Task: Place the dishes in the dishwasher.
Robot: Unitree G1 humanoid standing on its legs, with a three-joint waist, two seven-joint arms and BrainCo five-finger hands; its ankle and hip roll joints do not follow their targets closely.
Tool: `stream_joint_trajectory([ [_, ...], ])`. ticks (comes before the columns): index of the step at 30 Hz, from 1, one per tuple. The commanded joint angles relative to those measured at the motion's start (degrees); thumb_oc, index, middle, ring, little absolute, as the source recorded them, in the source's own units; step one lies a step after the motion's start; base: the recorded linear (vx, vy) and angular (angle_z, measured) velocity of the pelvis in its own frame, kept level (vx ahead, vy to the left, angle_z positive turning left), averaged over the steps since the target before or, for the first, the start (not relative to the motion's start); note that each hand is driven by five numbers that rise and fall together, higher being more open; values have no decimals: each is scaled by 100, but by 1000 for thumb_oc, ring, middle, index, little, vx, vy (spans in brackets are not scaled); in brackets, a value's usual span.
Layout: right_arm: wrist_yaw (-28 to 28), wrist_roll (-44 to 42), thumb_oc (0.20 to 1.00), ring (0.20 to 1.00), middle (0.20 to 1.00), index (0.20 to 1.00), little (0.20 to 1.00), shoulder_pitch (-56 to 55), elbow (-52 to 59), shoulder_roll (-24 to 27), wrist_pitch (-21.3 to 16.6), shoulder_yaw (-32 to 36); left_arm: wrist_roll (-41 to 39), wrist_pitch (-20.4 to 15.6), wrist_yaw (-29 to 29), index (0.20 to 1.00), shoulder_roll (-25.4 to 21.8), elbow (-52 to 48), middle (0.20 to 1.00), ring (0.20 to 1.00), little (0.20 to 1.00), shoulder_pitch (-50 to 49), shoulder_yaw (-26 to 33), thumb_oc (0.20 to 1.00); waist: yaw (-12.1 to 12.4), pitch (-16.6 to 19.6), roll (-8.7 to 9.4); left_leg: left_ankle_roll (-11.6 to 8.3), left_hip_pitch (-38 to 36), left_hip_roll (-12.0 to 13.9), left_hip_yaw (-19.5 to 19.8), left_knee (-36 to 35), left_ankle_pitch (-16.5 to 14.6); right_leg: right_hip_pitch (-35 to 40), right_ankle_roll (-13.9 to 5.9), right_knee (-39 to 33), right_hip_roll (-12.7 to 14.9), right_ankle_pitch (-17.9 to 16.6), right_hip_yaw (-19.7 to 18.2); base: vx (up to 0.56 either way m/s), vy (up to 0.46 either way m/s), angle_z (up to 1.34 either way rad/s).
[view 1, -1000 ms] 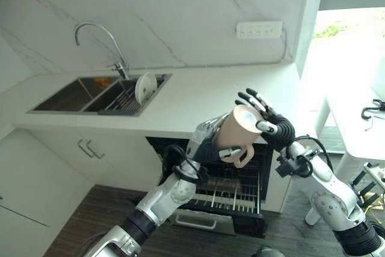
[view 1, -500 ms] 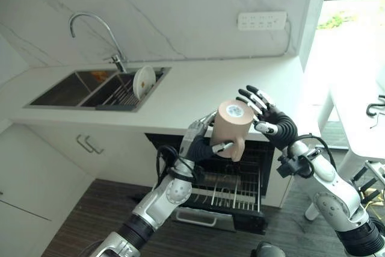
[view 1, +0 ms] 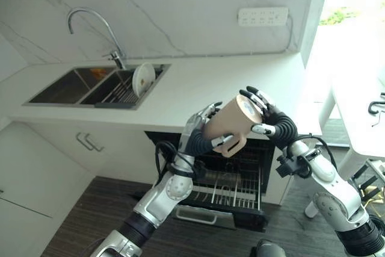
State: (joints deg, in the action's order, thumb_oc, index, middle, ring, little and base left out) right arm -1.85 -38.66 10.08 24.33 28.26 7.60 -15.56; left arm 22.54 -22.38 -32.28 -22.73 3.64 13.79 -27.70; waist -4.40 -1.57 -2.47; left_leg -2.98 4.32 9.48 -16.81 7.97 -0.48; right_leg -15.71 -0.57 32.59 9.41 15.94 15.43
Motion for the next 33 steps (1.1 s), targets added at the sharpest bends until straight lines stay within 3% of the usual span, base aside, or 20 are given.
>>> stream_joint_trajectory([
  [1,-41,87,1000,1000,1000,1000,1000,610,478,-315,-204,242,-381,-151,-36,200,-250,-490,200,200,200,367,268,200,-103,29,438,181,-96,-240,-100,922,-1315,1030,-654,-1541,-131,-664,-229,0,0,0],
  [10,68,87,1000,1000,1000,1000,1000,635,446,-305,-159,218,-366,-149,-27,200,-267,-580,200,200,200,387,229,200,-111,28,438,191,-82,-234,-134,922,-1290,1000,-653,-1541,-118,-697,-230,0,0,0],
  [21,298,-561,1000,1000,1000,1000,1000,572,351,-416,18,161,-375,-185,-50,200,-247,-641,200,200,200,417,165,200,-121,6,441,192,-117,-222,-150,922,-1310,1021,-660,-1541,-124,-682,-224,0,0,0],
  [29,14,-277,1000,1000,1000,1000,1000,577,301,-333,163,97,-378,-214,-46,200,-275,-711,200,200,200,405,181,200,-107,1,455,173,-113,-202,-143,922,-1289,1031,-658,-1541,-121,-677,-196,0,0,0],
  [30,-42,-225,871,871,871,871,871,588,303,-317,189,86,-393,-208,-34,200,-280,-721,200,200,200,408,182,200,-104,1,456,172,-113,-202,-142,922,-1289,1034,-658,-1541,-121,-677,-192,0,0,0],
  [31,-135,-98,329,329,329,329,329,606,311,-284,196,65,-427,-205,-7,200,-290,-736,200,200,200,415,185,200,-100,2,459,170,-112,-204,-138,922,-1289,1035,-660,-1541,-120,-677,-186,0,0,0],
  [32,-335,163,200,200,200,200,200,628,343,-223,226,33,-445,-209,26,200,-297,-752,200,200,200,426,191,200,-95,-1,465,167,-104,-209,-125,922,-1286,1031,-662,-1541,-117,-679,-179,0,0,0],
  [33,-412,210,200,200,200,200,200,671,365,-177,223,5,-450,-193,36,200,-294,-767,200,200,200,436,184,200,-91,-7,470,167,-103,-209,-120,922,-1282,1033,-662,-1541,-113,-682,-174,-9,-4,3],
])
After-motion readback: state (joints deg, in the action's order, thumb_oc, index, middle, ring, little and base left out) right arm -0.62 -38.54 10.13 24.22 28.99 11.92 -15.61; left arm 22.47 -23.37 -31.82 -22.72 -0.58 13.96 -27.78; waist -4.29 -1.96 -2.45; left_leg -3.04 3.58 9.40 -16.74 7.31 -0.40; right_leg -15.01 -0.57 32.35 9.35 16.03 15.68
